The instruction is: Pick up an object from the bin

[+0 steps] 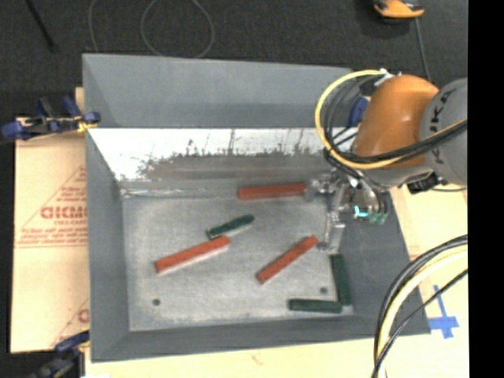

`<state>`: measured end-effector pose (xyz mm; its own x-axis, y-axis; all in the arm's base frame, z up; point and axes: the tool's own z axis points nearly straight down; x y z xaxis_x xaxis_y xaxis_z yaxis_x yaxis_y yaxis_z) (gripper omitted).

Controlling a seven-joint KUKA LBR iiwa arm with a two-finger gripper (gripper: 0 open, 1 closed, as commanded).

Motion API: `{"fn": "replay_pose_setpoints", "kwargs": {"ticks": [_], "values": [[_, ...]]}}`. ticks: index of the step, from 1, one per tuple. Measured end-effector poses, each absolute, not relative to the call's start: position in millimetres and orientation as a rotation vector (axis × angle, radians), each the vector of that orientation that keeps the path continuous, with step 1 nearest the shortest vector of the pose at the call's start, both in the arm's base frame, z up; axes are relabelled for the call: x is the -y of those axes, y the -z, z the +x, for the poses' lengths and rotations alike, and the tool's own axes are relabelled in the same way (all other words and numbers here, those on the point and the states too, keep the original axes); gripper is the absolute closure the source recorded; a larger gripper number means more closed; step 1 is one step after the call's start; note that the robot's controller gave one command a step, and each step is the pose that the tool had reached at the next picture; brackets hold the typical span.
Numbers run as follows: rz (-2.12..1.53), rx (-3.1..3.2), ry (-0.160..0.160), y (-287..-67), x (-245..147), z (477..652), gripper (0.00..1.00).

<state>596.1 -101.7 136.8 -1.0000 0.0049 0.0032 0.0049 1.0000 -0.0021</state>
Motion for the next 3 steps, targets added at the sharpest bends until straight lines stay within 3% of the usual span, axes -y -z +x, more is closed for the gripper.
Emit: {"fn": "replay_pose_setpoints", "kwargs": {"ticks": [1, 2, 3], "values": [[-0.025, 3.141, -0.004, -68, 97, 575.7, 0.00], [-0.020, 3.148, -0.007, -72, 97, 578.3, 1.00], [0.023, 3.155, -0.006, -209, 67, 598.3, 1.00]]}}
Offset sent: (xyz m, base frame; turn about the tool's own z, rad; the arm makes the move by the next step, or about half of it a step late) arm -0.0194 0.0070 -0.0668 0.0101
